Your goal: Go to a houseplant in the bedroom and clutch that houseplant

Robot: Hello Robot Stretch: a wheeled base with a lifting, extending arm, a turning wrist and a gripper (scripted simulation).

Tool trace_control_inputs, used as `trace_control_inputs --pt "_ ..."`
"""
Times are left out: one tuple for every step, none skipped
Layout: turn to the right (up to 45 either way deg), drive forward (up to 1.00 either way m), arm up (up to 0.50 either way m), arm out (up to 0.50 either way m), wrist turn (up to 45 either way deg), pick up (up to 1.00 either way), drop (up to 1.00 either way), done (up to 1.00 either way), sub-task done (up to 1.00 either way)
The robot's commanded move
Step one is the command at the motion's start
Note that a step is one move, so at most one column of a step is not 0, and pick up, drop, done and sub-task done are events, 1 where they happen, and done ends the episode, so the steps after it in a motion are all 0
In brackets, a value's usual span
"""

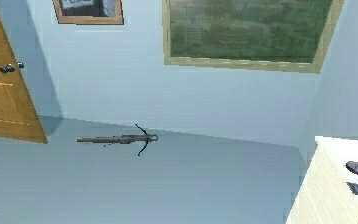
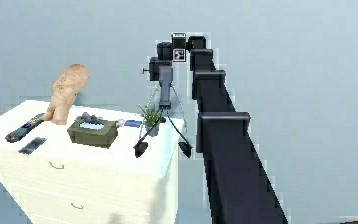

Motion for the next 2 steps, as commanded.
trace_control_inputs --pt "0.0 0.0 0.0 0.0 45.0 0.0 0.0 0.0 0.0" --pt "0.0 0.0 0.0 0.0 45.0 0.0 0.0 0.0 0.0"
